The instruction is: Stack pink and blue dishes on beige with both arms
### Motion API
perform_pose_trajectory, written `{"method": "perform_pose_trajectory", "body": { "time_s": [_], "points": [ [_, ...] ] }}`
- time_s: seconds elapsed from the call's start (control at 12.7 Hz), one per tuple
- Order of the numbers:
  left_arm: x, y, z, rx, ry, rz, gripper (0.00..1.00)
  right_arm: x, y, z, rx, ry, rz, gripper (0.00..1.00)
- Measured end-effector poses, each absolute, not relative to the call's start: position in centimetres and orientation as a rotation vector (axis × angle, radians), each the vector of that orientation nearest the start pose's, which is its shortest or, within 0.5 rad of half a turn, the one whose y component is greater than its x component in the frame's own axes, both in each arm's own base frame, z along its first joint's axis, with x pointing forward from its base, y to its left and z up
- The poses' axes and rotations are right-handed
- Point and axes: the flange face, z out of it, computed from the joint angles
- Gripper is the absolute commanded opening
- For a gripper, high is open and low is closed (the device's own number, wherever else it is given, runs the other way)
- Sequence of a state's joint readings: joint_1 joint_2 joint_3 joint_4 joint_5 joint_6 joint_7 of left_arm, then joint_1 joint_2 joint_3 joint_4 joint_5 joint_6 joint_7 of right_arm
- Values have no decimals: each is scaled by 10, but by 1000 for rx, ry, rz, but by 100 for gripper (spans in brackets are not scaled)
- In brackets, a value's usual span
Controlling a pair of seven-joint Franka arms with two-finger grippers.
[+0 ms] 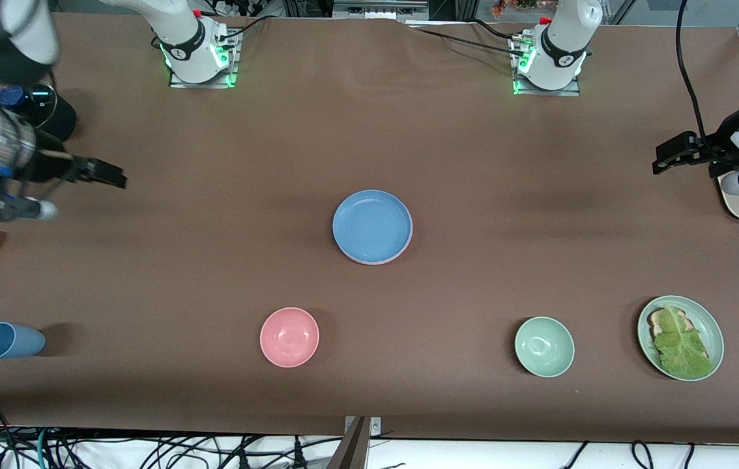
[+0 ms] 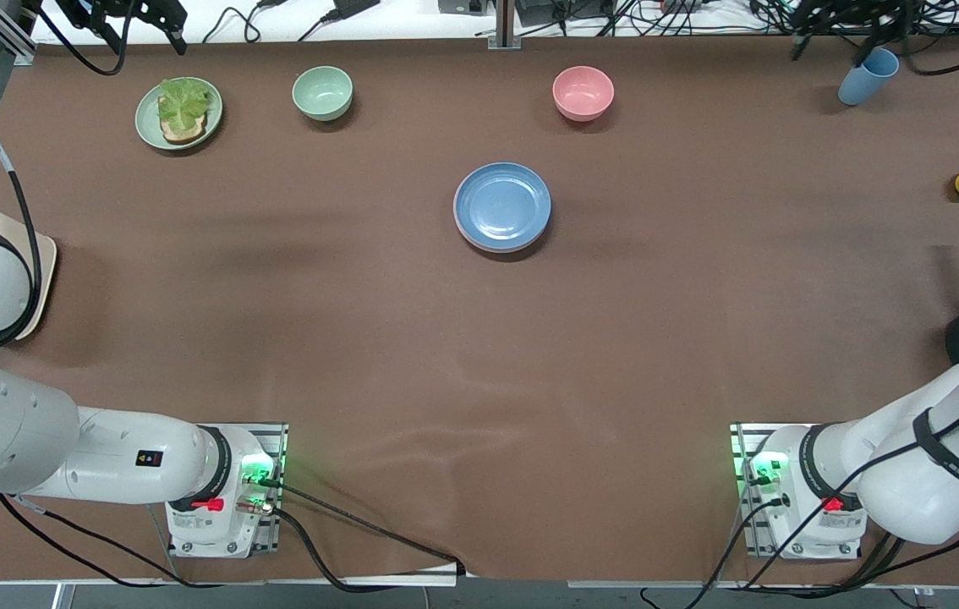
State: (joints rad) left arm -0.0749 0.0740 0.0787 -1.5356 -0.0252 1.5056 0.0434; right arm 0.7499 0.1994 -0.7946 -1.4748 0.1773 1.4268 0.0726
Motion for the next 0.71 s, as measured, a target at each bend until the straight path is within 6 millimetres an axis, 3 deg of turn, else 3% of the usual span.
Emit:
{"method": "perform_pose_trajectory", "body": {
  "time_s": [0.08,0.24,0.71],
  "points": [
    [569,-2,594,-3159,63,163,100,579,34,590,-3112,140,281,100],
    [569,-2,594,-3159,63,163,100,582,31,597,-3127,117,263,100],
    [569,-2,594,-3158,63,164,100,588,9,579,-3091,100,364,100]
  ]
}}
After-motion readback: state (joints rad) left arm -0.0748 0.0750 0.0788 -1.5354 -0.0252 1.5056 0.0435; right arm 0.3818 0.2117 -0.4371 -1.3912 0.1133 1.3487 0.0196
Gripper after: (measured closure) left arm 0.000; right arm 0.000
